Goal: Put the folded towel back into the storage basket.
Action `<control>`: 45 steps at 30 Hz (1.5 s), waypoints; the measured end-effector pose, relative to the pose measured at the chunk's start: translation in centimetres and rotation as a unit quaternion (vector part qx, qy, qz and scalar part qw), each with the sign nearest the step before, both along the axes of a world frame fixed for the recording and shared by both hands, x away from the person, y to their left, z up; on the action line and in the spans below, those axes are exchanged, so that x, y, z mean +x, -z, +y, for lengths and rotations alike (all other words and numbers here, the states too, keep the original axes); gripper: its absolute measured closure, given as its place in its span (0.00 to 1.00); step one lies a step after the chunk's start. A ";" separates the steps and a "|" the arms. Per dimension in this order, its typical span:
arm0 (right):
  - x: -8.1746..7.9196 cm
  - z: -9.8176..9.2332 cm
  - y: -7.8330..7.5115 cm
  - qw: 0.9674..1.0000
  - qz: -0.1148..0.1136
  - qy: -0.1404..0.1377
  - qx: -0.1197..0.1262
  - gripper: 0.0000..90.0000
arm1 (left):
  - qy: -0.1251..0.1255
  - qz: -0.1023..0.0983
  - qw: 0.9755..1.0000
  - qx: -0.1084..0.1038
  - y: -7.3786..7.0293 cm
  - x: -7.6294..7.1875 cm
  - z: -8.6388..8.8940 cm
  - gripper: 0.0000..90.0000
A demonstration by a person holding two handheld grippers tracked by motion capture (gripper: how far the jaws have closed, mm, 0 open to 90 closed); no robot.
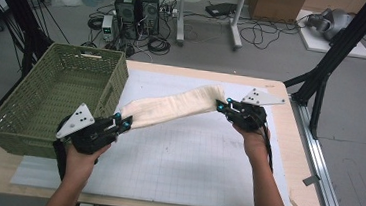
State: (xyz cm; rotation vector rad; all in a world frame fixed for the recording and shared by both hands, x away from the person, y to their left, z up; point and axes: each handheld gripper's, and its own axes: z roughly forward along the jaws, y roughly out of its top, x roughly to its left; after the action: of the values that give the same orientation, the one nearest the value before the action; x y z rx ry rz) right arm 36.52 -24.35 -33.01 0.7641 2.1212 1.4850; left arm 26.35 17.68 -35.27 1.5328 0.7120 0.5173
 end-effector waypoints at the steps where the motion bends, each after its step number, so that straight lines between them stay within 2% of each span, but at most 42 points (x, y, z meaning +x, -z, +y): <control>1: 0.2 0.2 -0.1 1.000 0.001 -0.002 0.000 0.92 | -0.002 -0.002 1.000 -0.002 -0.1 0.0 0.2 0.90; 16: 2.6 3.6 -1.8 1.000 -0.009 -0.017 0.001 0.92 | -0.028 -0.011 0.999 -0.012 -0.7 -0.9 2.3 0.90; 34: 5.8 8.7 -3.3 0.999 -0.019 -0.030 0.001 0.92 | -0.066 -0.023 0.998 -0.004 -1.1 -1.7 4.7 0.90; 45: 8.0 12.3 -4.2 0.999 -0.018 -0.039 -0.012 0.92 | -0.084 -0.025 0.996 0.001 -1.0 -1.9 5.8 0.90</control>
State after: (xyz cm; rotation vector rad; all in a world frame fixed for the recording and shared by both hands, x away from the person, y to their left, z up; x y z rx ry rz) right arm 44.49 -12.09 -28.76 0.6485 2.1594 1.4993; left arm 24.41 23.52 -34.23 1.4644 0.8048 0.6806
